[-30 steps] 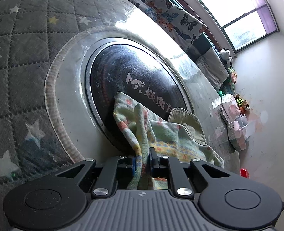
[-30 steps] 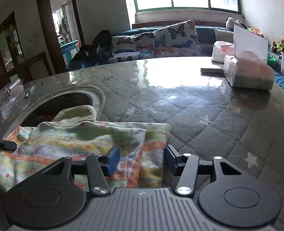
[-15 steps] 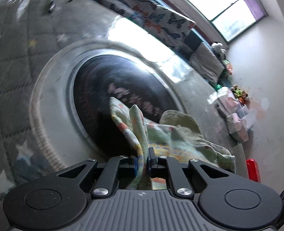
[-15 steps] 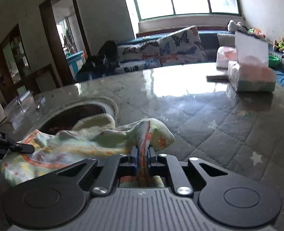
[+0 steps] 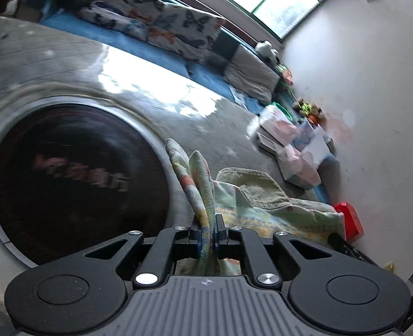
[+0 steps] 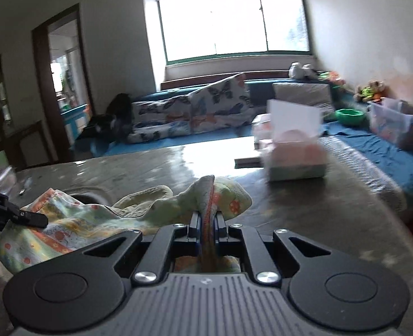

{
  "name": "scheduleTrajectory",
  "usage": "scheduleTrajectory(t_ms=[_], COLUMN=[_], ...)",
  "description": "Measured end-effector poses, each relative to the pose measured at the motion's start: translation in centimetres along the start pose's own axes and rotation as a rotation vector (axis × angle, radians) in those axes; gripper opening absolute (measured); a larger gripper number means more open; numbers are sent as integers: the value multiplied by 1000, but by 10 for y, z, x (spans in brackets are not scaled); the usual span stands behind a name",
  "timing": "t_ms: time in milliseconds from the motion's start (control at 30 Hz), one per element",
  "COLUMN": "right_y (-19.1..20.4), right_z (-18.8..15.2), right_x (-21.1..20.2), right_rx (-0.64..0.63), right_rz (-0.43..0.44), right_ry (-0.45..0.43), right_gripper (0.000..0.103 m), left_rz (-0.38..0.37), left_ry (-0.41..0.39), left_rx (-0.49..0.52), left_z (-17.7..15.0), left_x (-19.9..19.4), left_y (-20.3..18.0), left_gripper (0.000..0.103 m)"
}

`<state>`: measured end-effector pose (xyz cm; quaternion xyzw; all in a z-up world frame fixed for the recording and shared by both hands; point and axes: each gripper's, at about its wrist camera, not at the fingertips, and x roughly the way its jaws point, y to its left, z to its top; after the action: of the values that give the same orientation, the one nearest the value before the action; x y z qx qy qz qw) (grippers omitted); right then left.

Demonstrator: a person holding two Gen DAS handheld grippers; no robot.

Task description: Fold clothes

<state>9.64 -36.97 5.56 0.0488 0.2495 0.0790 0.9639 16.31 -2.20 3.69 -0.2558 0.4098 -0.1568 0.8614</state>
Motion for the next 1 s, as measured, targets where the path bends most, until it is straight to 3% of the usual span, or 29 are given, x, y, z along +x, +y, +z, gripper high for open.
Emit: scheduleTrajectory(t_ms=[433,1000], right_y=[-64,-96], right_z=[11,-12], right_x=[10,38], right_rx=[26,76], right_rz=[-186,-263], right_ry=[10,105], right_gripper=[8,8], left_rz=[-62,-20], left_ry=[73,144], left_rx=[107,138], left_z=[7,-6], left_x=[67,102], left_y=[-69,-76], left_gripper=[9,9])
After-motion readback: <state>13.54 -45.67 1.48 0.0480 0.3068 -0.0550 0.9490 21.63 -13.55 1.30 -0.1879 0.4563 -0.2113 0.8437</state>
